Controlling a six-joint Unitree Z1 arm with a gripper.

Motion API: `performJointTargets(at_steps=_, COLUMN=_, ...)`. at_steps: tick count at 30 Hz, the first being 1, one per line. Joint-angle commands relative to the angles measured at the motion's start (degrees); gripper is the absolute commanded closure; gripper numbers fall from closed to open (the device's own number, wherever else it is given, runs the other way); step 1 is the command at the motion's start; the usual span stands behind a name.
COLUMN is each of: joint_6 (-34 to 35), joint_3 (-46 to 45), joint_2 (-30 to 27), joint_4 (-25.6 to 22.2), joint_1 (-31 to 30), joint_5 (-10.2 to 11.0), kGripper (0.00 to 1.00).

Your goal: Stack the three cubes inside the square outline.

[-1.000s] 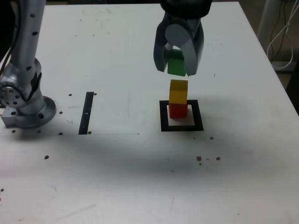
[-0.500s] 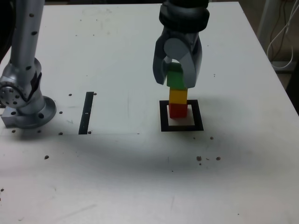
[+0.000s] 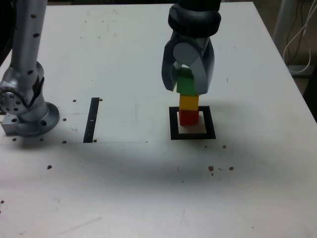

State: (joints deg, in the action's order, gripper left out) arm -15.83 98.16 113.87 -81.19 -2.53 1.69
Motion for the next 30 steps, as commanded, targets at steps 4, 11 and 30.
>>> performJointTargets(at_steps=4, joint_6=-0.17, joint_3=-0.17, joint_2=-0.91, joint_4=0.03, joint_1=-0.11, joint_5=-0.22, kGripper=0.02)
performJointTargets(at_steps=11, joint_6=-0.17, joint_3=-0.65, joint_2=-2.51, joint_4=-0.52, joint_1=-0.11, joint_5=-0.58, kGripper=0.01)
performJointTargets(at_steps=30, joint_6=-2.28, joint_3=-3.77, joint_2=-18.06, joint_4=-10.18, joint_1=1.3, joint_5=0.72, kGripper=0.01)
